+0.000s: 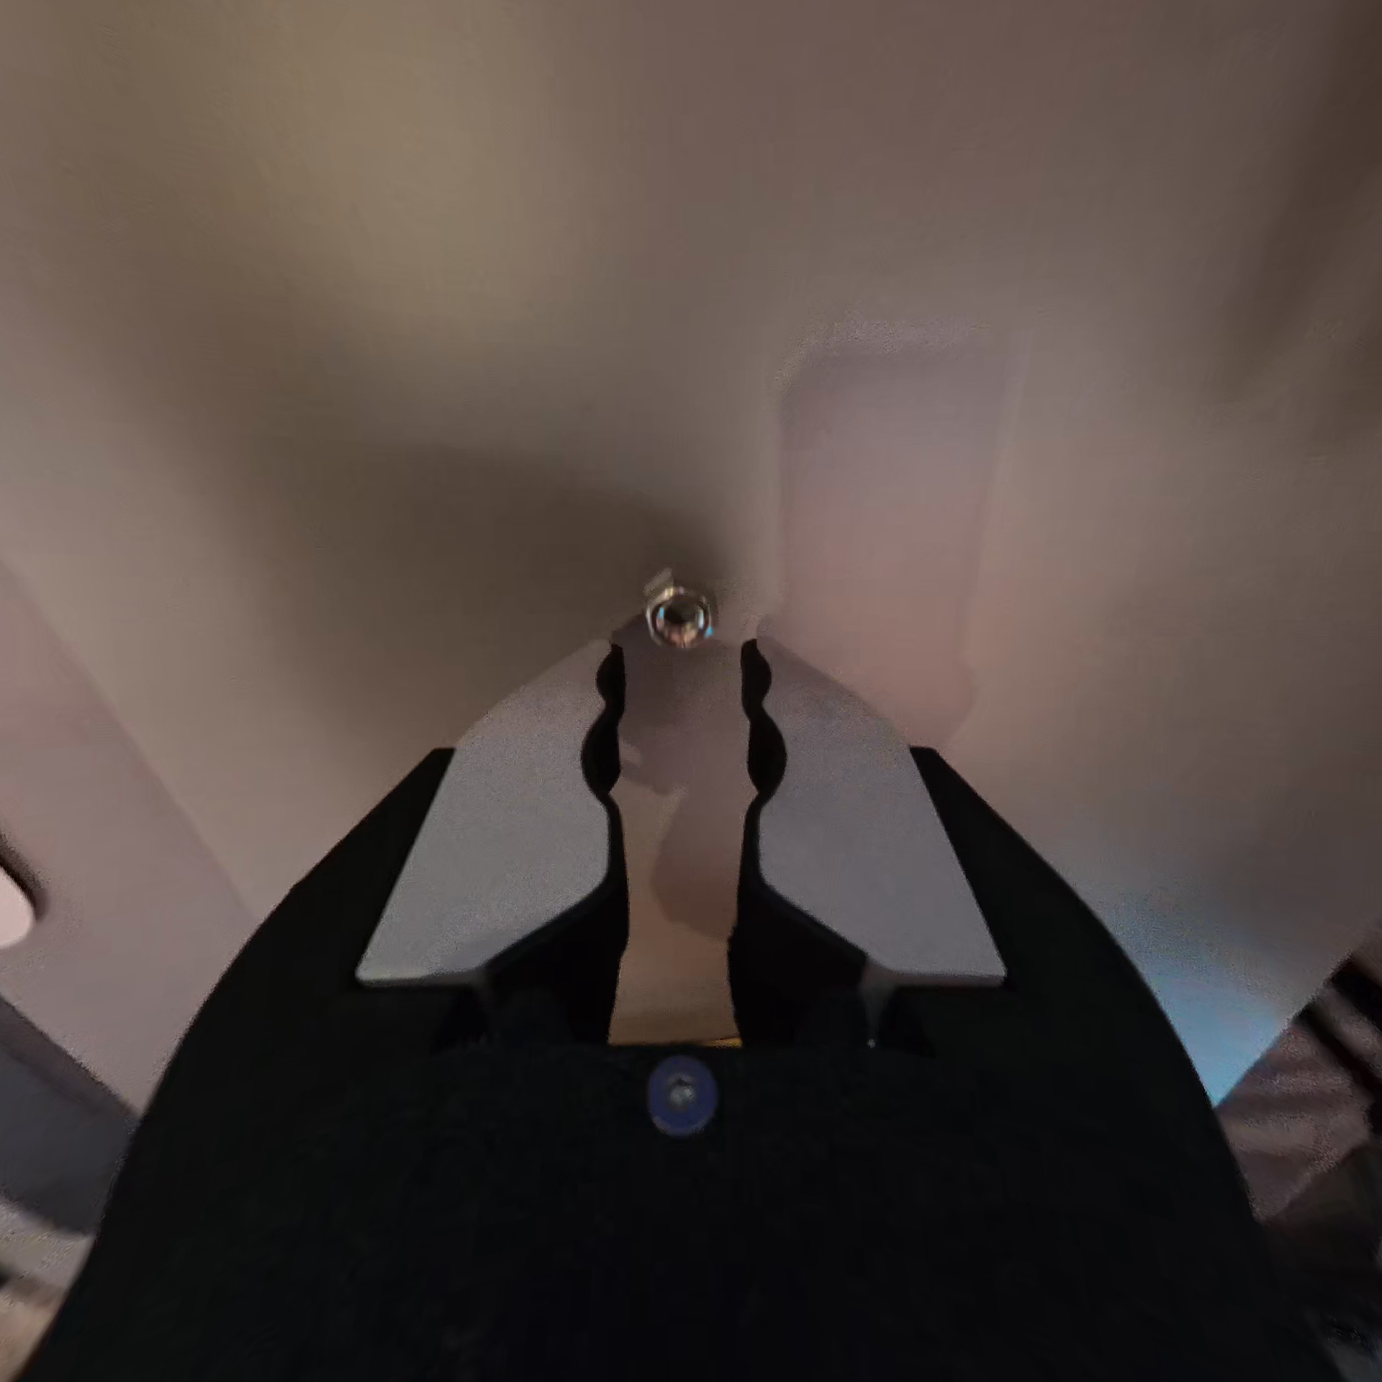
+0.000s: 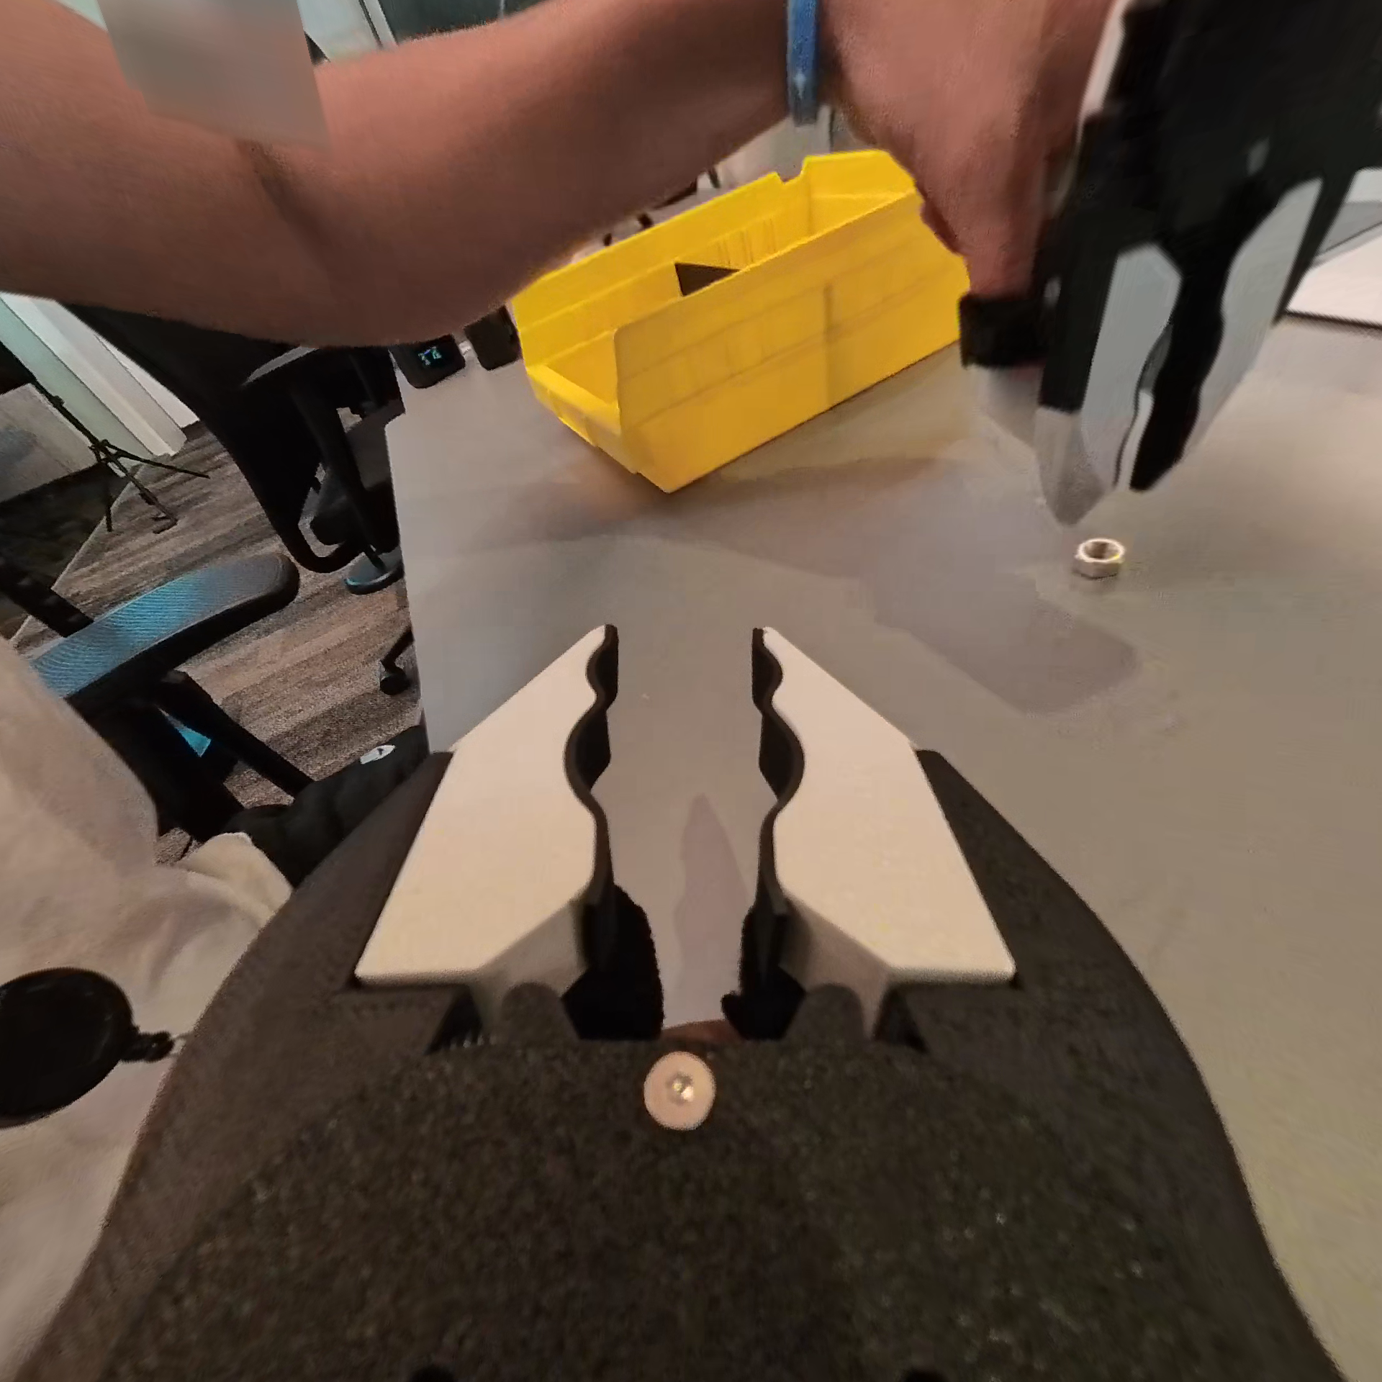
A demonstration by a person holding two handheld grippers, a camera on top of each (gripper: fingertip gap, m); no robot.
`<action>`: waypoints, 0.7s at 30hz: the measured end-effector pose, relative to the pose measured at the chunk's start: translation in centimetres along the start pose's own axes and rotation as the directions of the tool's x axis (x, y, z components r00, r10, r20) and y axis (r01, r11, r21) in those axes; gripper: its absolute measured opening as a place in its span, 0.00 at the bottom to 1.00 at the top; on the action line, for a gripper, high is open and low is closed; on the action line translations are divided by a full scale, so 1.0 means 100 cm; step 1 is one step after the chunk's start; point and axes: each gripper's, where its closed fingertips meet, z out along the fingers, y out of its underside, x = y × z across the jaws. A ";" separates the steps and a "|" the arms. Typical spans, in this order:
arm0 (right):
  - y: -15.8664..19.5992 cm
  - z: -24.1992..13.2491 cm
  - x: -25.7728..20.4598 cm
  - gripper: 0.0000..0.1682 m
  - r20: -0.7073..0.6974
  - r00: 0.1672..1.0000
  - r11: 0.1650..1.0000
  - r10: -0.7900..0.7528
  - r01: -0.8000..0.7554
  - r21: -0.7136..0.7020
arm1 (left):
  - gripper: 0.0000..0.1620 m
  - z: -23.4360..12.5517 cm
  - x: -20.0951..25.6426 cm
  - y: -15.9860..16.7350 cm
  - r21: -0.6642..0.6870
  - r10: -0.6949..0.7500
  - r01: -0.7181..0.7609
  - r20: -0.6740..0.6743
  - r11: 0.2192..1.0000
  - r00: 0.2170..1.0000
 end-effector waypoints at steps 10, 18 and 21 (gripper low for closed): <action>0.003 0.005 -0.004 0.21 0.032 0.999 0.999 0.031 -0.031 -0.010 | 0.40 -0.126 -0.043 0.215 0.330 -0.556 0.482 0.181 0.811 0.811; 0.010 0.019 -0.007 0.21 0.054 0.999 0.998 0.007 -0.004 -0.058 | 0.38 -0.055 -0.053 0.304 0.114 -0.779 0.772 0.047 0.626 0.625; 0.014 0.020 -0.009 0.21 0.054 0.998 0.997 -0.017 0.022 -0.080 | 0.40 -0.036 -0.058 0.323 0.001 -0.789 0.791 0.084 0.611 0.609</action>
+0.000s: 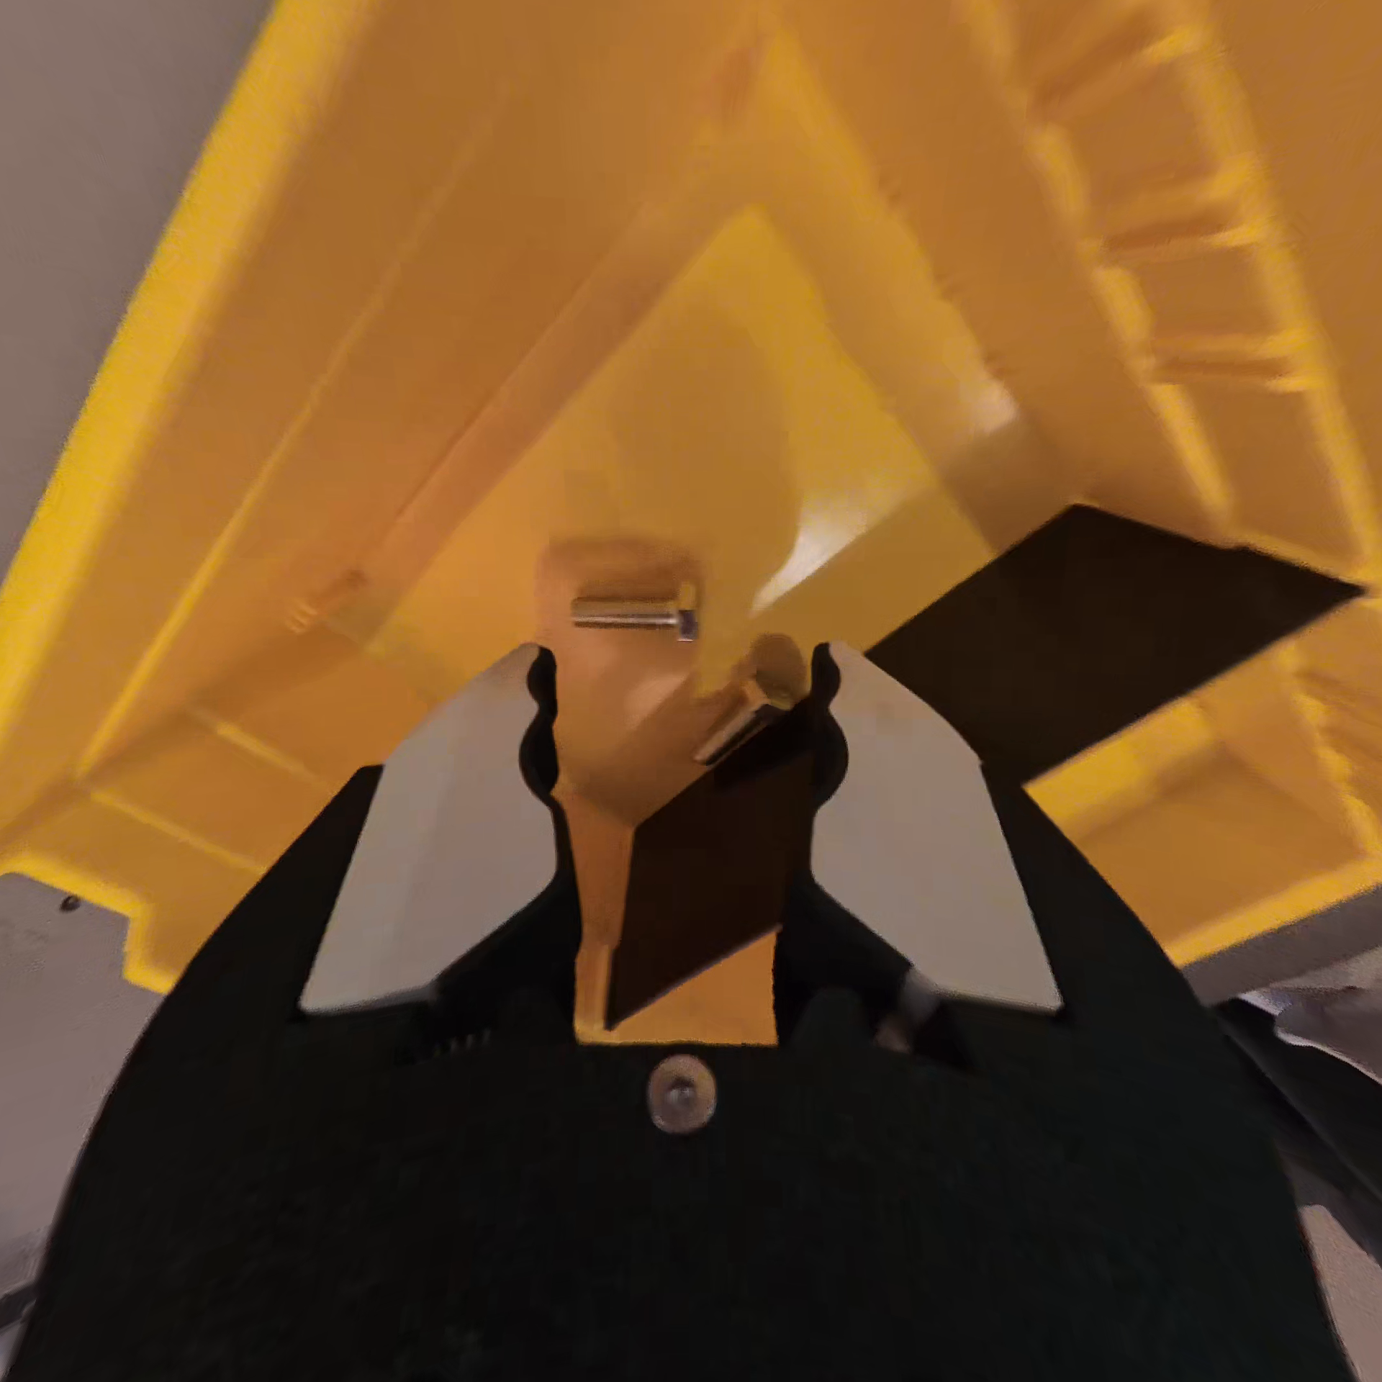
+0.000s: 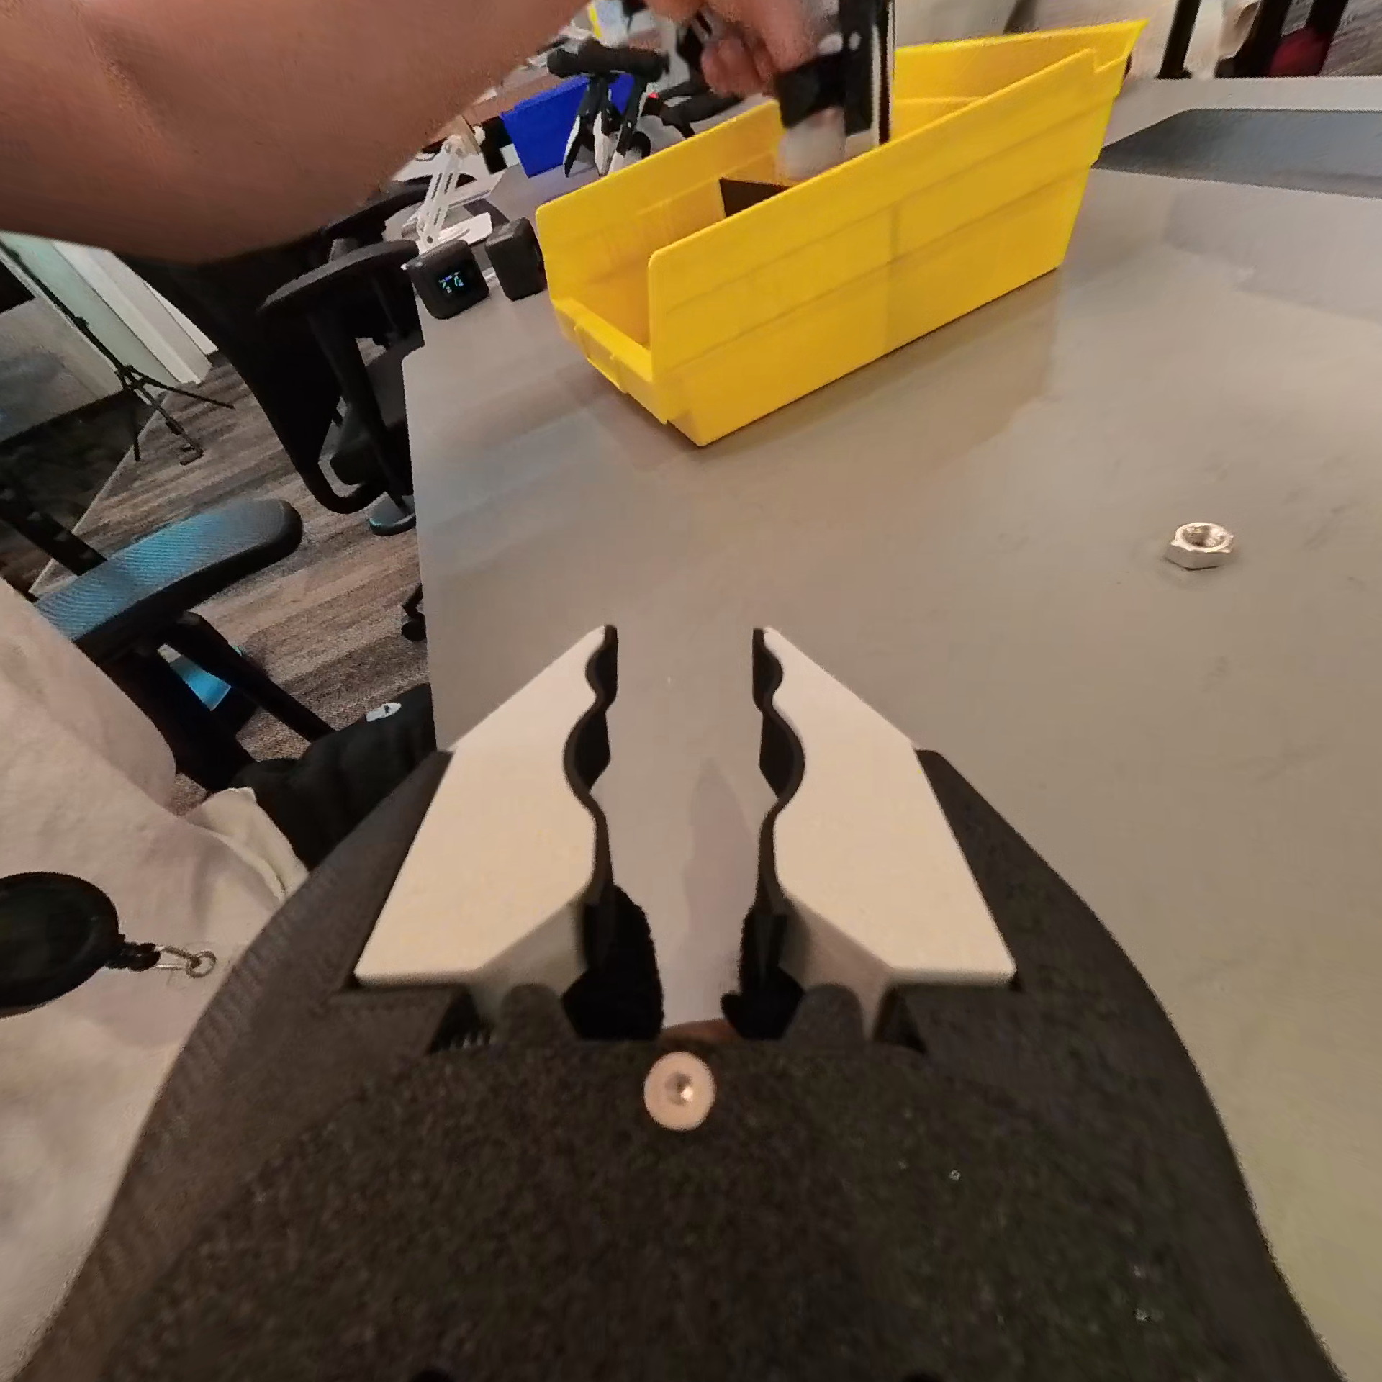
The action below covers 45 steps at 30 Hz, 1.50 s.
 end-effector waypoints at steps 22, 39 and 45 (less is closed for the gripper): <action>-0.011 -0.008 -0.001 0.21 0.028 0.998 0.996 0.048 -0.050 0.072 | 0.24 -0.036 0.015 -0.013 0.169 0.282 -0.324 0.233 0.931 0.931; -0.094 0.011 -0.003 0.26 0.502 0.811 0.878 0.301 -0.441 0.187 | 0.24 -0.144 0.362 -0.030 0.362 0.386 -0.932 0.864 -0.029 0.324; -0.099 -0.005 -0.008 0.21 0.535 0.803 0.860 0.263 -0.447 0.246 | 0.24 -0.135 0.376 -0.037 0.233 0.329 -0.971 0.922 -0.046 0.205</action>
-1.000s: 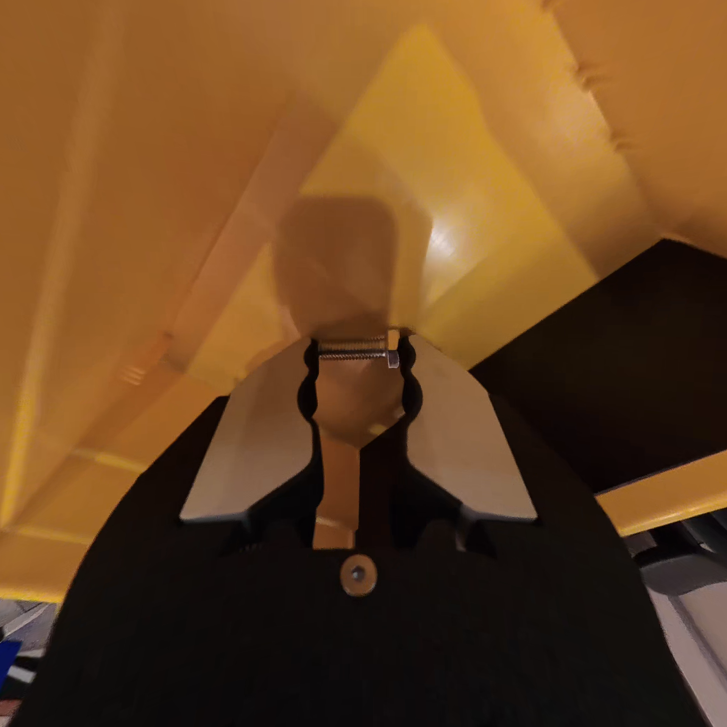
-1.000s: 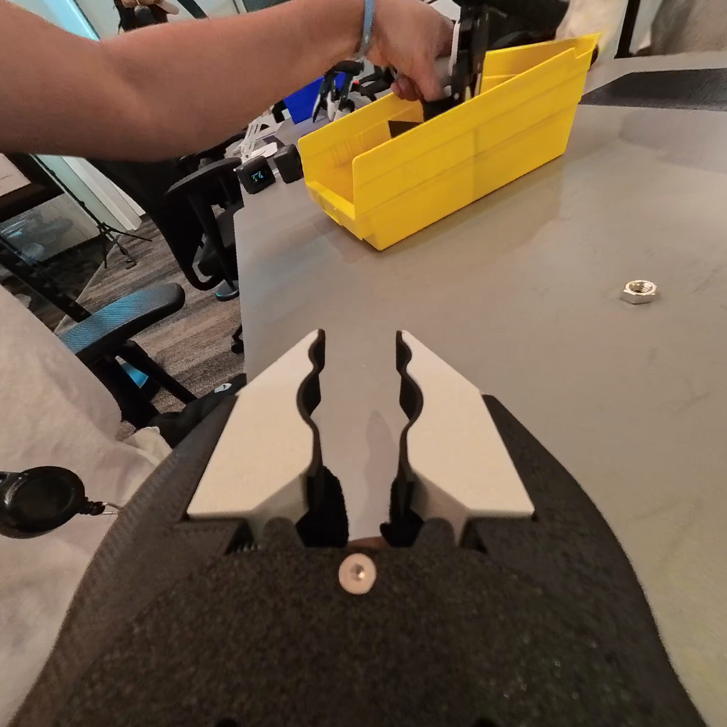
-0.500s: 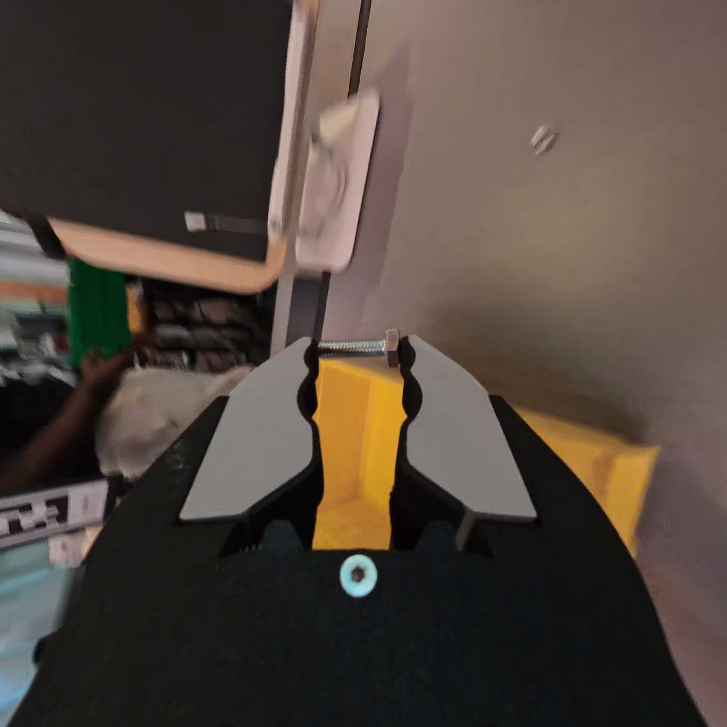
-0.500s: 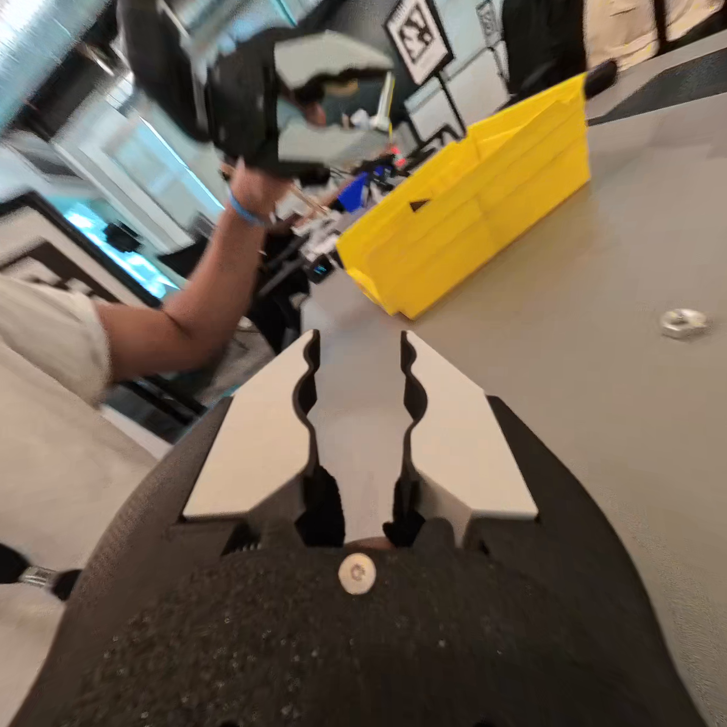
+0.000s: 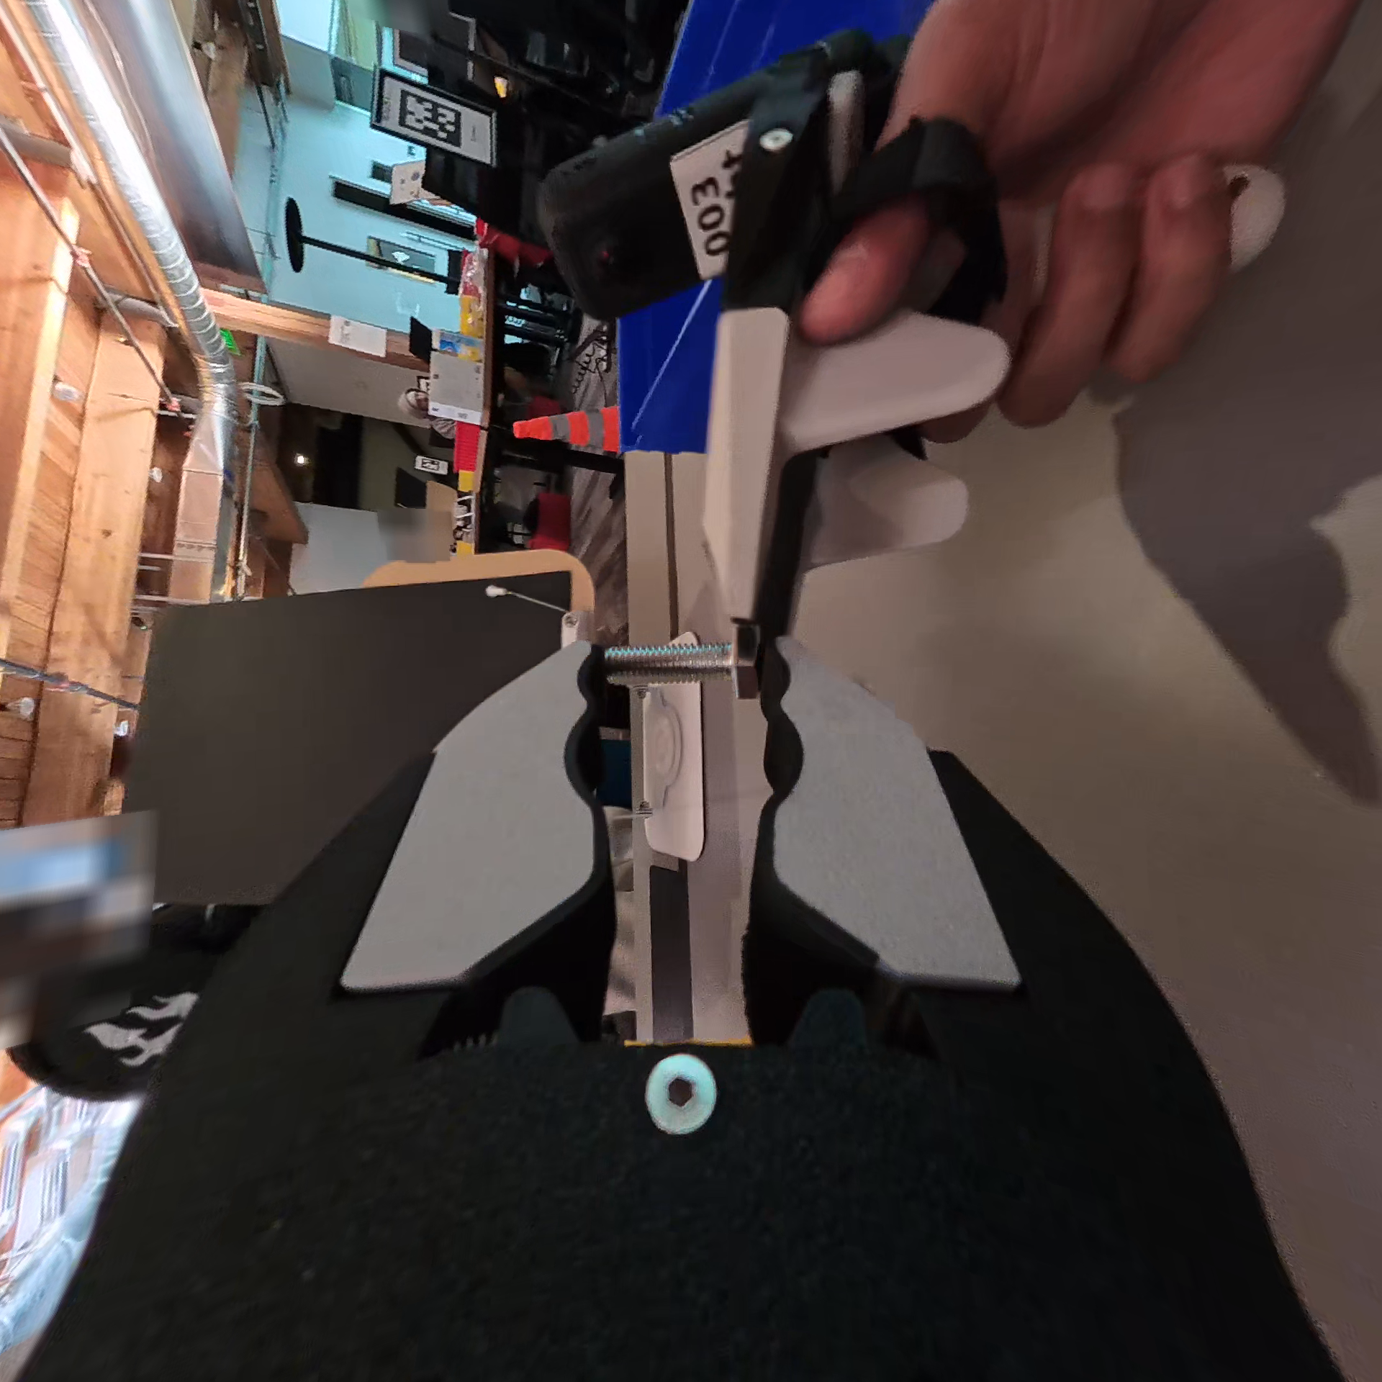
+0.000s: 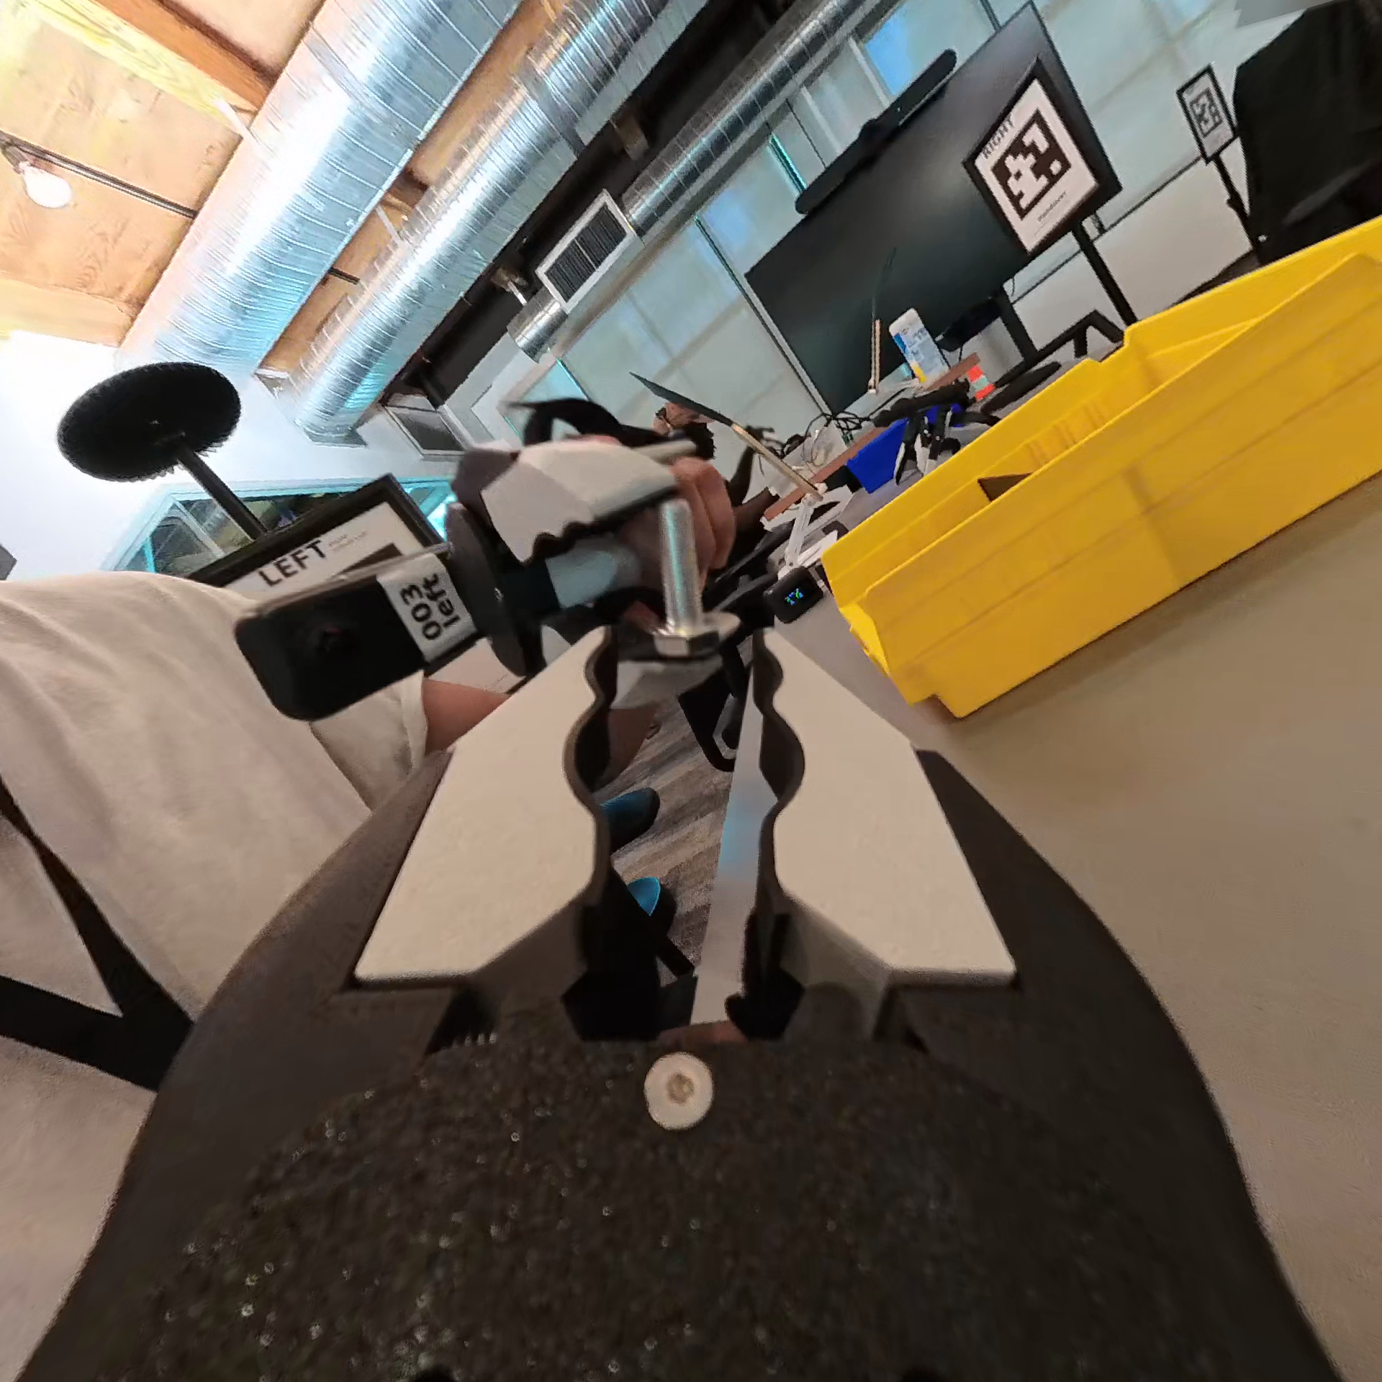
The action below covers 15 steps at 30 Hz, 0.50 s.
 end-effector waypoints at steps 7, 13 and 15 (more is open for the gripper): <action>0.005 0.003 0.000 0.14 -0.016 0.999 0.998 -0.046 0.046 -0.041 | 0.24 0.005 0.004 -0.004 0.003 0.009 -0.009 0.010 1.000 1.000; 0.006 -0.001 -0.001 0.11 -0.020 0.998 0.997 -0.056 0.055 -0.049 | 0.24 0.002 0.005 -0.007 0.007 0.023 -0.023 0.019 1.000 1.000; 0.006 -0.001 -0.001 0.10 -0.022 0.998 0.997 -0.064 0.063 -0.048 | 0.24 0.002 0.005 -0.008 0.007 0.023 -0.023 0.023 1.000 0.999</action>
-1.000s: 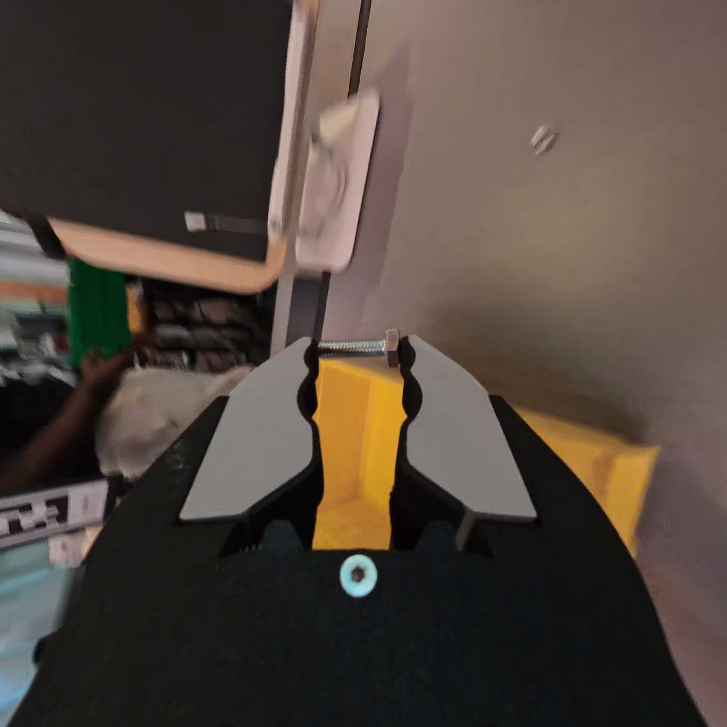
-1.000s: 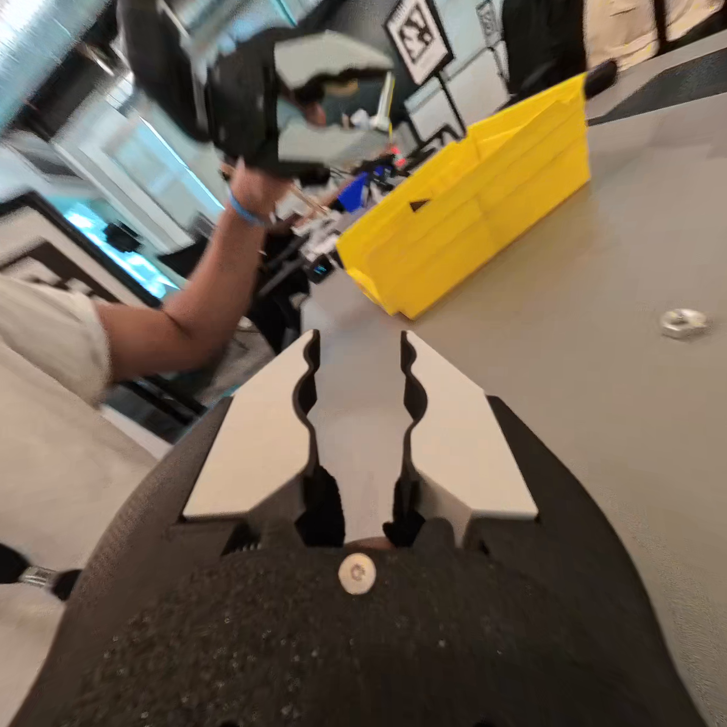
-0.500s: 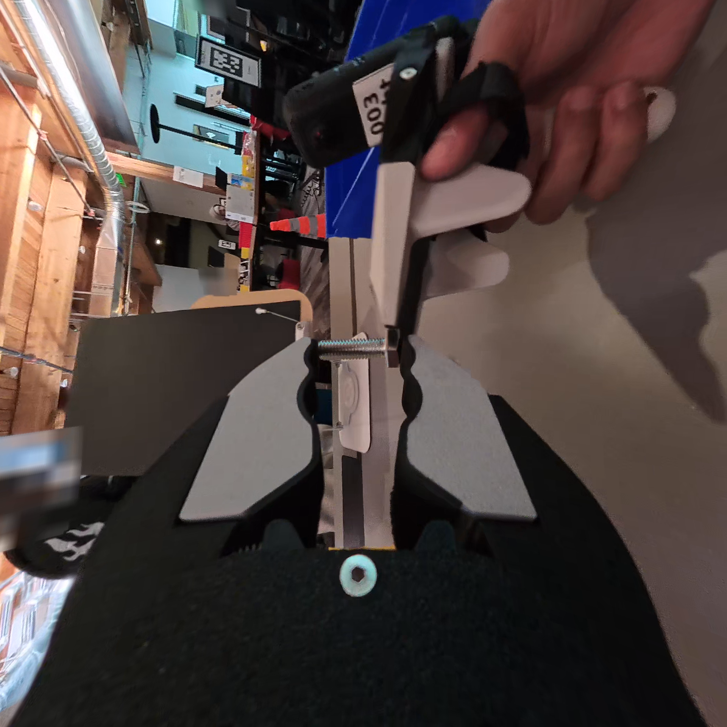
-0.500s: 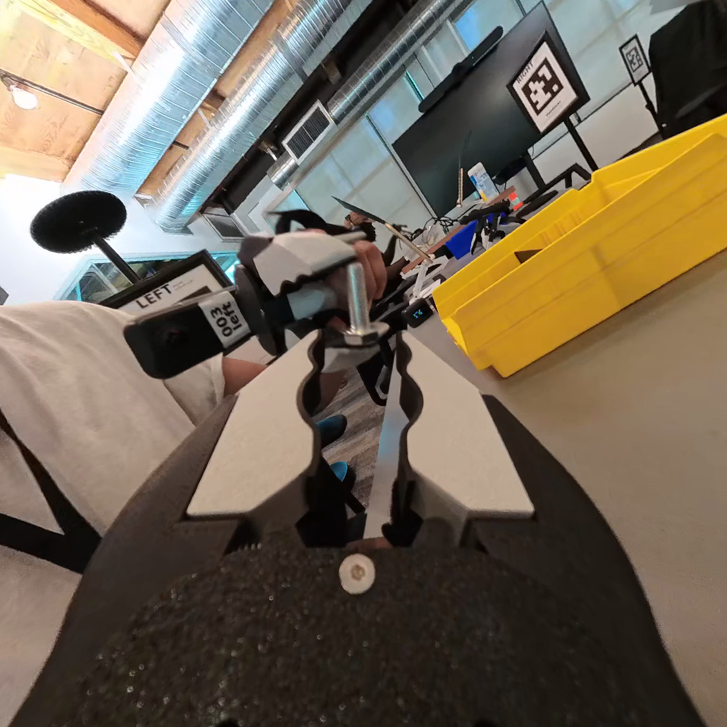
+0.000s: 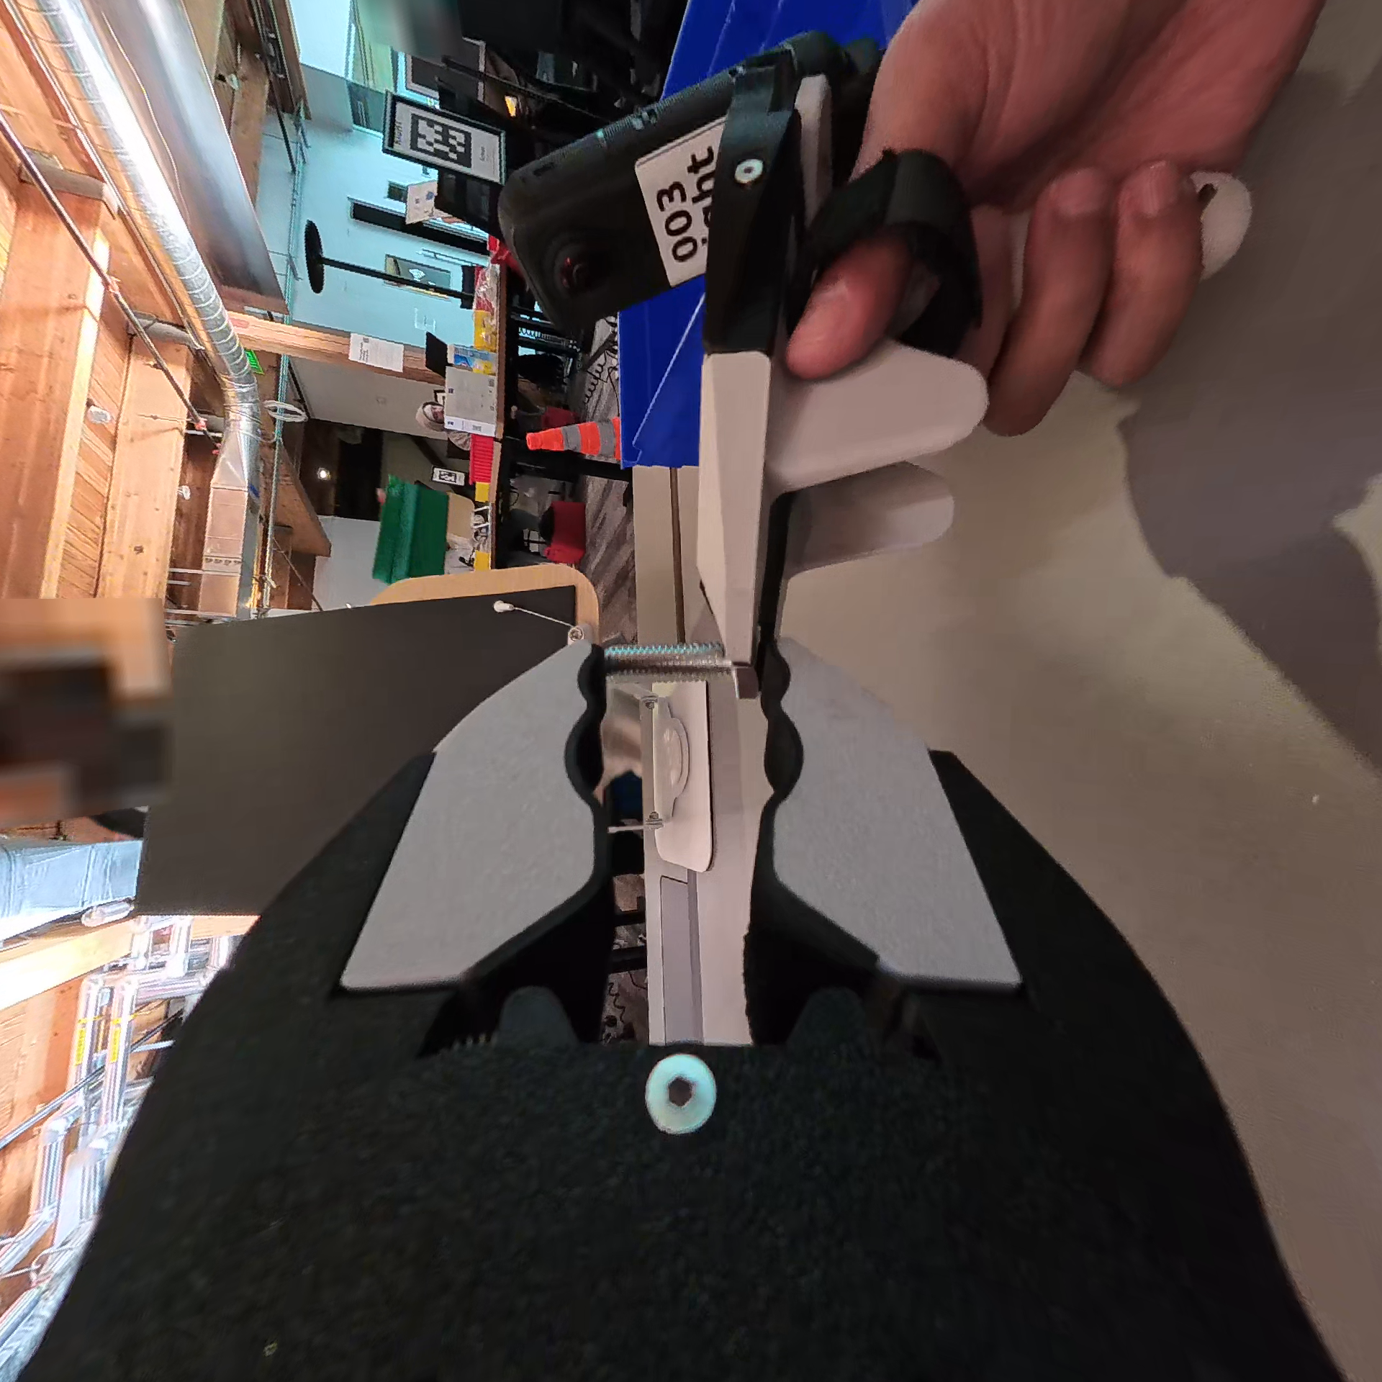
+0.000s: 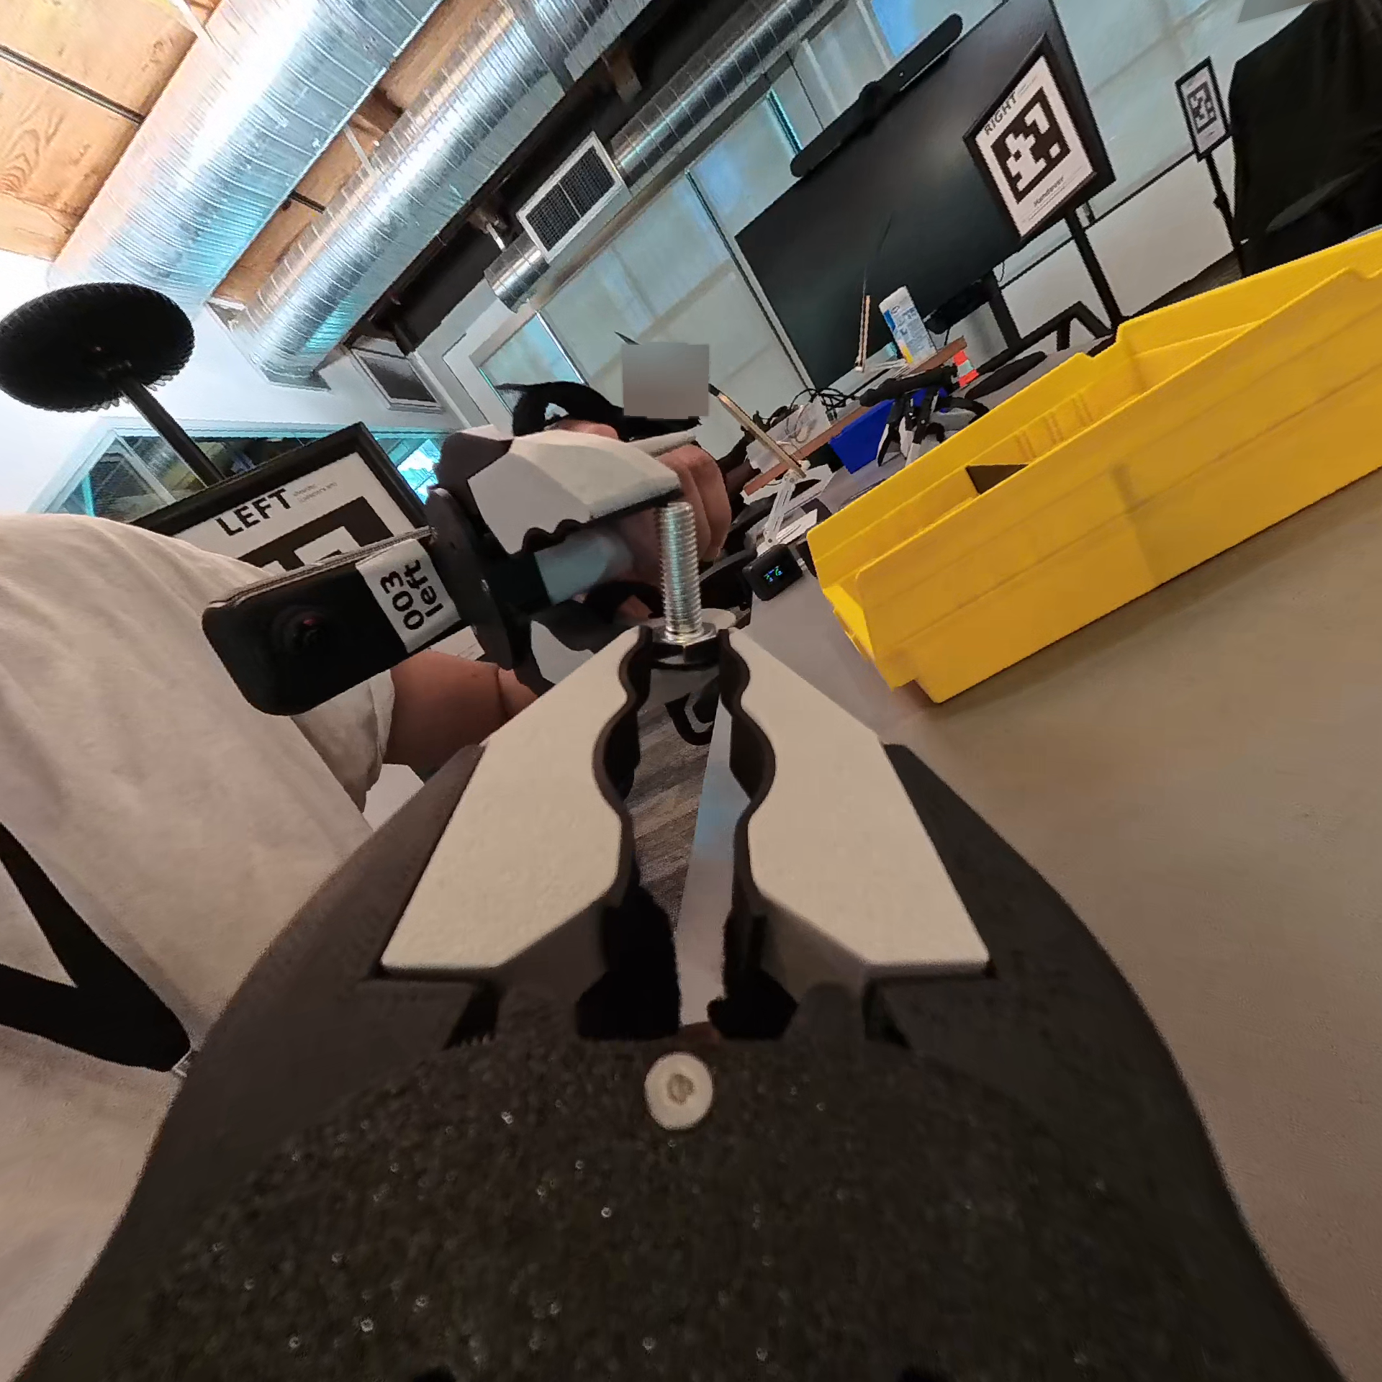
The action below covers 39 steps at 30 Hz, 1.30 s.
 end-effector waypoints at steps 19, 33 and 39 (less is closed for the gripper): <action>0.006 -0.077 0.080 0.10 -0.568 0.742 0.934 -0.356 0.261 -0.244 | 0.24 0.099 0.071 0.104 -0.588 -0.861 0.629 -0.354 0.508 0.365; 0.013 -0.085 0.080 0.10 -0.564 0.751 0.938 -0.343 0.238 -0.253 | 0.27 0.144 0.105 0.126 -0.666 -0.781 0.415 -0.469 0.619 0.413; 0.018 -0.082 0.080 0.10 -0.550 0.759 0.934 -0.349 0.234 -0.271 | 0.20 0.149 0.105 0.127 -0.626 -0.735 0.388 -0.553 0.677 0.392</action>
